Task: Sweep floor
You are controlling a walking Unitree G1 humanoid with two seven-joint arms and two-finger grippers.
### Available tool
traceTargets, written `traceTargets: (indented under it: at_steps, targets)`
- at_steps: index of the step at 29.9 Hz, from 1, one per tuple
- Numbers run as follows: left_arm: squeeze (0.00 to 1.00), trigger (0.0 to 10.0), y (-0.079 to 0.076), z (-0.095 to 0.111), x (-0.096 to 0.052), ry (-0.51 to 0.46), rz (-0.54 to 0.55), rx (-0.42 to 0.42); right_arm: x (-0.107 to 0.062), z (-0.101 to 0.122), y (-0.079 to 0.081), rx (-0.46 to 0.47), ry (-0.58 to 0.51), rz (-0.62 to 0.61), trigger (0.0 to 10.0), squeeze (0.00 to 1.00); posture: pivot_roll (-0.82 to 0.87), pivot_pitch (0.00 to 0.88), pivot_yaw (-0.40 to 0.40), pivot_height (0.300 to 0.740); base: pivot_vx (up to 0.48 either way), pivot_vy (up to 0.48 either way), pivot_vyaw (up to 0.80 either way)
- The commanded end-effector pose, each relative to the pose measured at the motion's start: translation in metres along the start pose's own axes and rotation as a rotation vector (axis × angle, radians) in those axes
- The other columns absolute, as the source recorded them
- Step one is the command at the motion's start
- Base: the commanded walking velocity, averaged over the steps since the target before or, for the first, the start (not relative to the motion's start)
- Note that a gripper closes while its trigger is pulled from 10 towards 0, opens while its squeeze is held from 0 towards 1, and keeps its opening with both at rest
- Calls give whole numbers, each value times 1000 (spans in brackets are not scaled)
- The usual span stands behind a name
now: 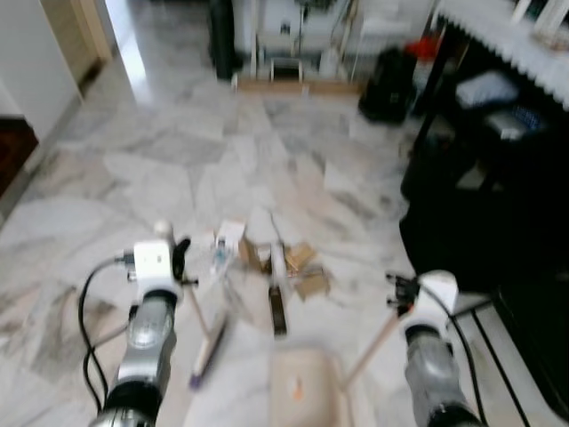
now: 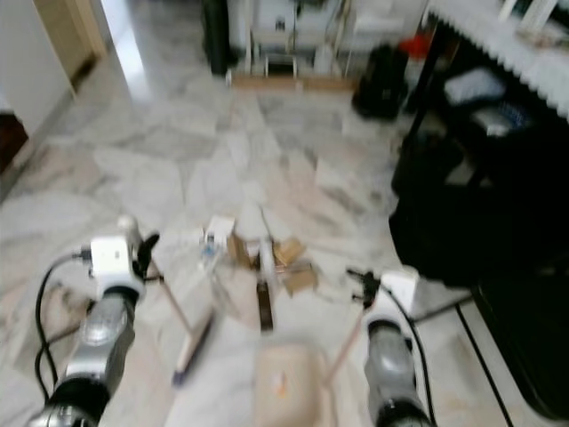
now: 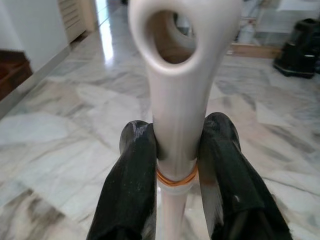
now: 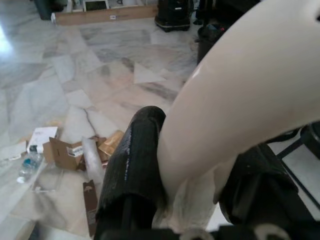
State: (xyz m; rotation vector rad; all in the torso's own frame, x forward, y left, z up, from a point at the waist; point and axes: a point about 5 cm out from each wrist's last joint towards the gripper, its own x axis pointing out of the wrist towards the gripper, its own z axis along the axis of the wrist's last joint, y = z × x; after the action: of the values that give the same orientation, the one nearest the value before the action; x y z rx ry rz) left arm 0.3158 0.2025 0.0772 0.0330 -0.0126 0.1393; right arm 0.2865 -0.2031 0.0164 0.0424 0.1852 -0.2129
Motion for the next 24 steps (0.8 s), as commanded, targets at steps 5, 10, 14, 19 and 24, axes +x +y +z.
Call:
traceTargets:
  at_steps: [5, 10, 14, 19, 24]
  targets:
    - [0, 10000, -1, 3, 1, -18, -11, 8, 2, 4, 6, 12, -19, 19, 10000, 0, -26, 26, -54, 740, 0, 0, 0]
    - [0, 10000, -2, 3, 2, -17, -13, 9, 2, 4, 6, 10, -16, 20, 10000, 0, -25, 44, -57, 740, 0, 0, 0]
    - [0, 10000, -2, 2, 2, -8, -14, 17, 3, 5, 4, 10, -15, 14, 10000, 0, -29, 56, -59, 740, 0, 0, 0]
    - [0, 10000, -2, 3, 4, -9, -9, 23, 4, 7, 4, 7, -19, 14, 10000, 0, -33, 62, -58, 740, 0, 0, 0]
    - [0, 10000, -2, 2, 3, -7, -6, 27, 3, 6, 3, 2, -21, 18, 10000, 0, -34, 60, -57, 740, 0, 0, 0]
